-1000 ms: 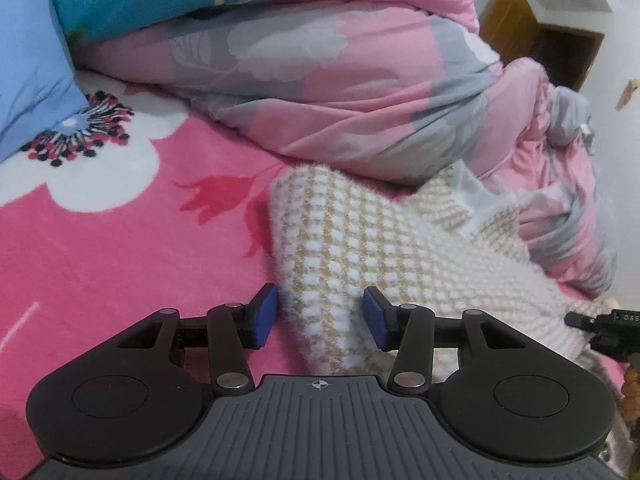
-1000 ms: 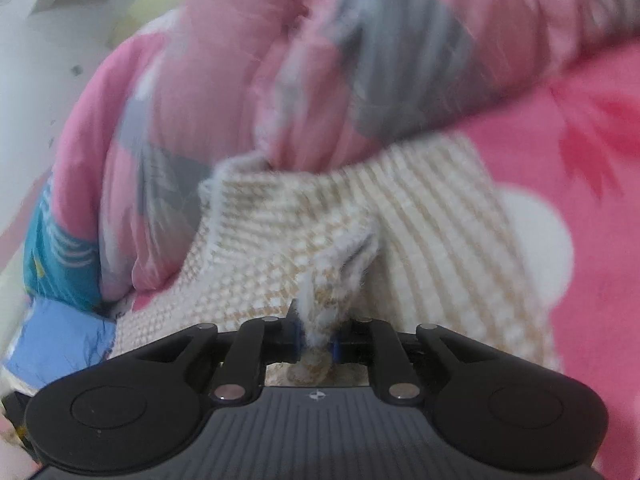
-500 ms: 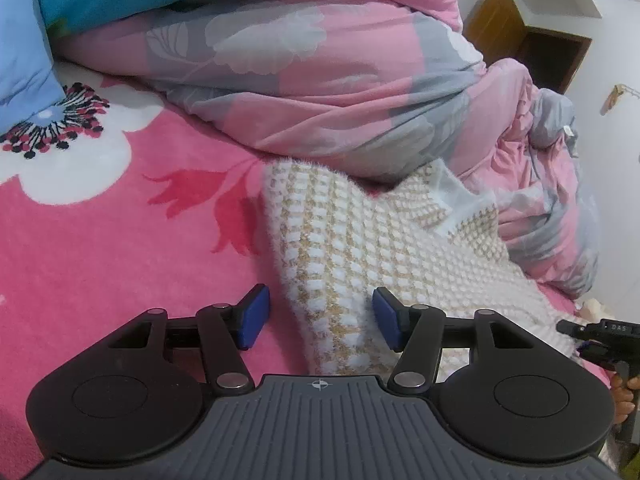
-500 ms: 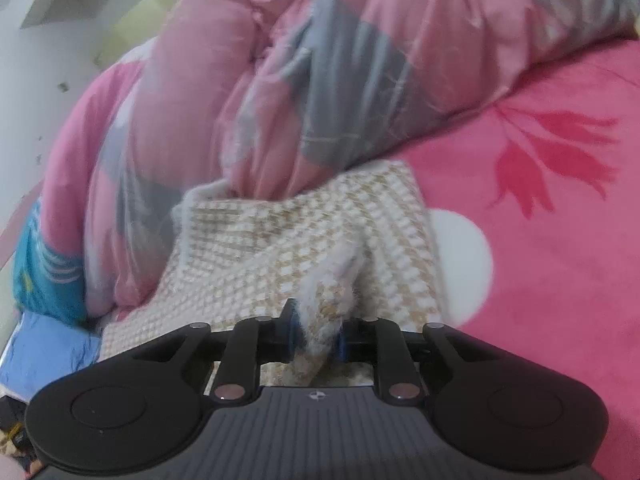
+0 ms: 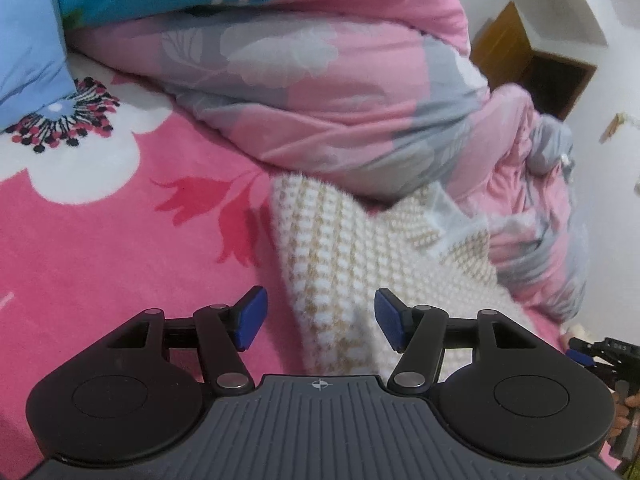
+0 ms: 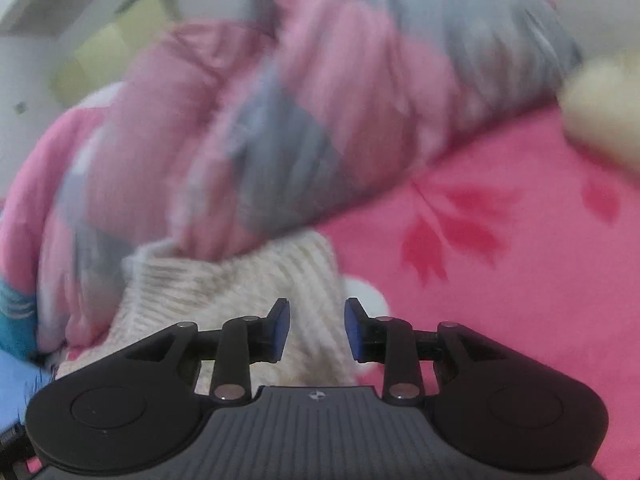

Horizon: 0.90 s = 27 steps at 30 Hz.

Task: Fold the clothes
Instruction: 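Open the right gripper to lay the sleeve on the cardigan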

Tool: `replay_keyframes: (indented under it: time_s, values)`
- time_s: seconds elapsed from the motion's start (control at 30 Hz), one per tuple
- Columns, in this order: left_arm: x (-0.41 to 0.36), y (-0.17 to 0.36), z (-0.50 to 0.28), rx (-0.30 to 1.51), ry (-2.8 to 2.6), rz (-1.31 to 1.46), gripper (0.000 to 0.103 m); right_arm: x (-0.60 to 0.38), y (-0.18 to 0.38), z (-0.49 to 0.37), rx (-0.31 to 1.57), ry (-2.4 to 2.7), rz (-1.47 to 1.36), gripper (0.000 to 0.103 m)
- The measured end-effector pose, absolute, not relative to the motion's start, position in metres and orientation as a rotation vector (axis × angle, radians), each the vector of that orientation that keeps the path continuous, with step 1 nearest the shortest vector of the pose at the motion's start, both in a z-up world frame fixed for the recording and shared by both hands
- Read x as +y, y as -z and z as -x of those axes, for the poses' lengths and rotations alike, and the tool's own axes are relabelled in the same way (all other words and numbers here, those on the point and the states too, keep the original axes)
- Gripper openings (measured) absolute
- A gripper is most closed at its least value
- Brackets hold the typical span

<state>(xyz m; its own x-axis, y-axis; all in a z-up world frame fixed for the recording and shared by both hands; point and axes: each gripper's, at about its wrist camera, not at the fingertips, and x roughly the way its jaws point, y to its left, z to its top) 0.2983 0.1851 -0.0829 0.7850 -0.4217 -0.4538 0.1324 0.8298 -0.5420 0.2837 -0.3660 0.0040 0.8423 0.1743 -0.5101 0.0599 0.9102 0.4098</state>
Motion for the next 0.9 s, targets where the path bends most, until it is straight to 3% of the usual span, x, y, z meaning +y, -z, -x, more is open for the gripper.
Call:
replay_keyframes:
  time_s: [0.53,0.67,0.9]
  values:
    - [0.177,0.091,-0.296,0.637,0.308,0.454,0.062,-0.155,-0.027,-0.295,0.594,-0.302,0.274,0.031]
    - [0.178,0.09,-0.292,0.65,0.31,0.454,0.062,-0.067,-0.033,-0.294,0.554,-0.572,0.319,0.03]
    - [0.18,0.09,-0.274,0.648,0.319,0.448,0.062,-0.003,0.037,-0.349,0.658,-0.622,0.422,0.031]
